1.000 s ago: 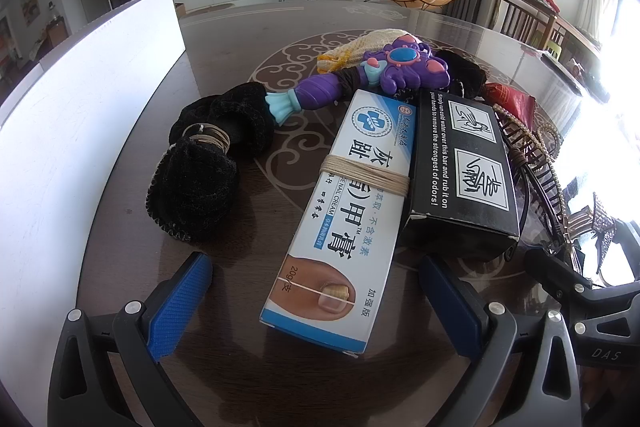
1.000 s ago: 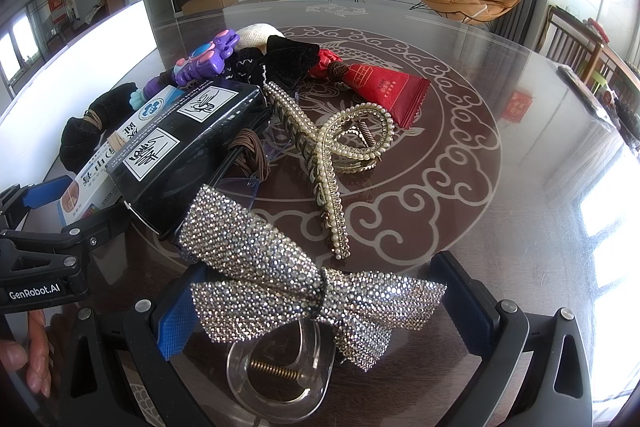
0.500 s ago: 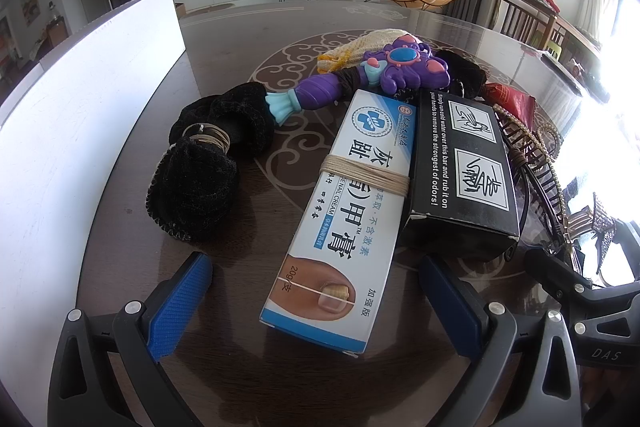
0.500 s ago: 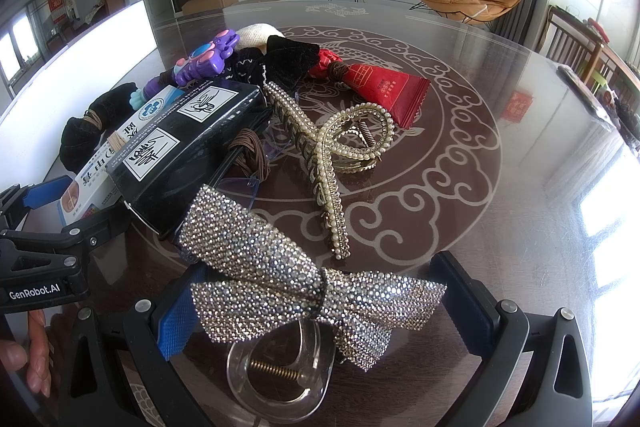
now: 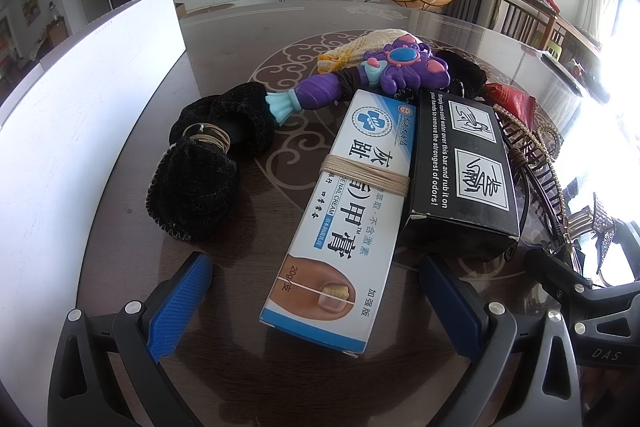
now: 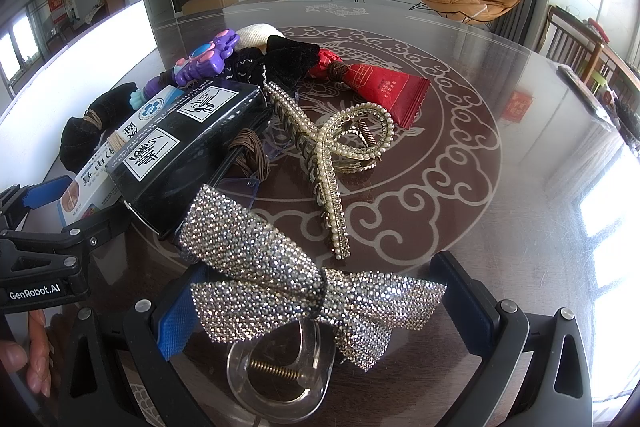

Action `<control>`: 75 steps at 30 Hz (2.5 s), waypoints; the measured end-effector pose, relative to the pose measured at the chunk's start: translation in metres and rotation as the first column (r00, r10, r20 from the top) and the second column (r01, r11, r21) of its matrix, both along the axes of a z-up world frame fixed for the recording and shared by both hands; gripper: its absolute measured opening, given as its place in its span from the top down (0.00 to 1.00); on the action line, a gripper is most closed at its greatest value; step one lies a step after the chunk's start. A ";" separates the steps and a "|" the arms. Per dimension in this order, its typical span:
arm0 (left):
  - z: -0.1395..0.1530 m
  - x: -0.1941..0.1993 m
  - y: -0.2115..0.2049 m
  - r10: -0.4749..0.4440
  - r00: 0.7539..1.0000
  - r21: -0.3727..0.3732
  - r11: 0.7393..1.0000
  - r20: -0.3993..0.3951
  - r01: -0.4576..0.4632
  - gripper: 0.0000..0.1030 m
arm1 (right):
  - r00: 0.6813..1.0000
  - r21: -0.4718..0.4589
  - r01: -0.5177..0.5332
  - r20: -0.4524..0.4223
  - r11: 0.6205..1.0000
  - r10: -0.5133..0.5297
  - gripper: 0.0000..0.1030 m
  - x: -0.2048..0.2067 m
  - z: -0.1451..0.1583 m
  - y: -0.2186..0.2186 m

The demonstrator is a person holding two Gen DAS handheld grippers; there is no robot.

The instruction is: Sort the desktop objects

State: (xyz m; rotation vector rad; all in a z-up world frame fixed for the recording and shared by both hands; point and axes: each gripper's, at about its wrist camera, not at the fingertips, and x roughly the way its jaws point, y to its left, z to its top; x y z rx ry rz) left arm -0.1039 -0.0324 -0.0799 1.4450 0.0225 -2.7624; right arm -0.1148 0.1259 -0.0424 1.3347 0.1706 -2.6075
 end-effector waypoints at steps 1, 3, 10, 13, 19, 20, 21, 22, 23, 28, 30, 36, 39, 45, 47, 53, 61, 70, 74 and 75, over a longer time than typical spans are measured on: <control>0.000 0.000 0.000 0.000 1.000 0.000 1.000 0.000 0.000 0.00 | 1.000 0.000 0.000 0.000 1.000 0.000 0.00 0.000 0.000 0.000; 0.000 0.000 0.000 0.000 1.000 0.000 1.000 0.000 0.000 0.00 | 1.000 0.000 0.000 0.000 1.000 0.000 0.00 0.000 0.000 0.000; 0.000 0.000 0.000 0.000 1.000 0.000 1.000 0.000 0.000 0.00 | 1.000 0.000 0.000 0.000 1.000 0.000 0.00 0.000 0.000 0.000; 0.000 0.000 0.000 0.000 1.000 0.000 1.000 0.000 0.000 0.00 | 1.000 0.000 0.000 0.000 1.000 0.000 0.00 0.000 0.000 0.000; 0.000 0.000 0.000 0.000 1.000 0.000 1.000 0.000 0.000 0.00 | 1.000 0.000 0.000 0.000 1.000 0.000 0.00 0.000 0.000 0.000; 0.000 0.000 0.000 0.000 1.000 0.000 1.000 0.000 0.000 0.00 | 1.000 0.000 0.000 0.000 1.000 0.000 0.00 0.000 0.000 0.000; 0.000 0.000 0.000 0.000 1.000 0.000 1.000 0.000 0.000 0.00 | 1.000 0.000 0.000 0.000 1.000 0.000 0.00 0.000 0.000 0.000; 0.000 0.000 0.000 0.000 1.000 0.000 1.000 0.000 0.000 0.00 | 1.000 0.000 0.000 0.000 1.000 0.000 0.00 0.000 0.000 0.000; 0.000 0.000 0.000 0.000 1.000 0.000 1.000 0.000 0.000 0.00 | 1.000 0.000 0.000 0.000 1.000 0.000 0.00 0.000 0.000 0.000; -0.001 0.000 0.000 0.000 1.000 0.000 1.000 0.000 0.000 0.00 | 1.000 0.000 0.000 0.000 1.000 0.000 0.00 0.000 0.000 0.000; -0.001 0.000 0.000 0.001 1.000 0.000 1.000 0.000 -0.001 0.00 | 1.000 0.000 0.000 0.000 1.000 0.000 0.00 0.000 0.000 0.000; -0.001 0.001 0.000 0.001 1.000 0.000 1.000 0.000 -0.001 0.00 | 1.000 0.000 0.000 0.000 1.000 0.000 0.00 0.000 0.000 0.000; -0.001 0.001 0.000 0.001 1.000 0.000 1.000 0.000 -0.001 0.00 | 1.000 0.000 0.000 0.000 1.000 0.000 0.00 0.000 0.000 0.000; -0.001 0.001 0.000 0.001 1.000 0.000 1.000 0.000 -0.001 0.00 | 1.000 0.000 0.000 0.000 1.000 0.000 0.00 0.000 0.000 0.000; -0.001 0.001 0.000 0.001 1.000 0.000 1.000 0.000 -0.001 0.00 | 1.000 0.000 0.000 0.000 1.000 0.000 0.00 0.000 0.000 0.000; -0.001 0.001 0.000 0.001 1.000 0.000 1.000 0.000 -0.001 0.00 | 1.000 0.000 0.000 0.000 1.000 0.000 0.00 0.001 0.000 0.000; -0.001 0.001 0.000 0.001 1.000 0.000 1.000 -0.001 -0.001 0.00 | 1.000 0.000 0.000 0.000 1.000 0.000 0.00 0.001 0.000 0.000; -0.001 0.001 0.000 0.001 1.000 0.000 1.000 0.000 -0.001 0.00 | 1.000 0.000 0.000 0.000 1.000 0.000 0.00 0.001 0.000 0.000; -0.001 -0.001 -0.004 -0.019 1.000 0.002 1.000 0.005 0.019 0.00 | 1.000 0.000 0.000 0.000 1.000 0.000 0.00 0.001 0.000 0.000; 0.000 0.001 -0.005 -0.032 0.999 0.002 1.000 0.010 0.032 0.00 | 1.000 0.000 0.000 0.000 1.000 0.000 0.00 0.001 0.000 0.000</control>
